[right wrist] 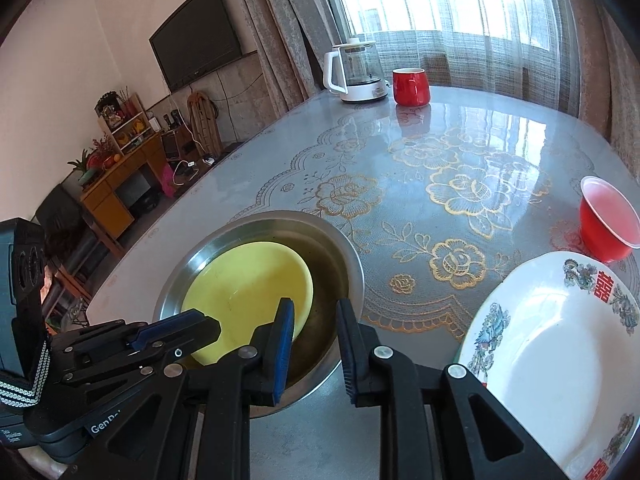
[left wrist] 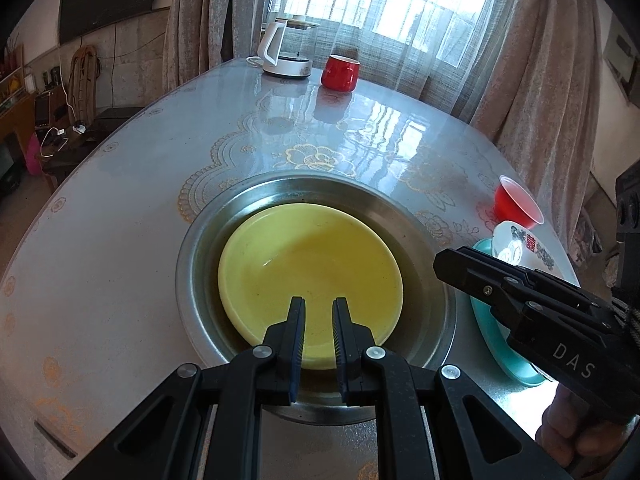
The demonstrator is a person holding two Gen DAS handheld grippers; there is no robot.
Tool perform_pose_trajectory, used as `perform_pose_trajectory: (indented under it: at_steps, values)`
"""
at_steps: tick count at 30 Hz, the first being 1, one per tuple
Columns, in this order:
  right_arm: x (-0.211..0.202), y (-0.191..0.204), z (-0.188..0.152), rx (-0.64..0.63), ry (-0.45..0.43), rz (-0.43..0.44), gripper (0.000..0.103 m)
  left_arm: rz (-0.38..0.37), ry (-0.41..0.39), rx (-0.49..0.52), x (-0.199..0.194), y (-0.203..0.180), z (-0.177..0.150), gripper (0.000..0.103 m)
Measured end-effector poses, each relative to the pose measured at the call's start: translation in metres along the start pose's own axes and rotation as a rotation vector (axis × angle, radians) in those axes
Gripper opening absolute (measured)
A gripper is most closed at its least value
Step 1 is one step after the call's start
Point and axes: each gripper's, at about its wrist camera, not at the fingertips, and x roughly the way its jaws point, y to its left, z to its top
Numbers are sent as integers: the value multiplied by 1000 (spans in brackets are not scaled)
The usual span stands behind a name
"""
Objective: Organize plates and bowls
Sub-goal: 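Open the left tool and pull back from the yellow bowl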
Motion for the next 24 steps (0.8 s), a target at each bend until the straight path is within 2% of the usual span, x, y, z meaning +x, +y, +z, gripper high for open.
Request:
perform_pose_trajectory:
  at_steps: [3, 14, 24]
  values:
    - [-6, -6, -2, 33, -11, 12, 28, -3, 6, 15, 4, -7, 0, 13]
    - [-23, -38, -2, 127, -41, 0, 33, 21, 1, 50, 7, -20, 2, 17]
    - [-40, -66, -2, 196, -77, -31, 34, 16, -37, 97, 1, -37, 12, 17]
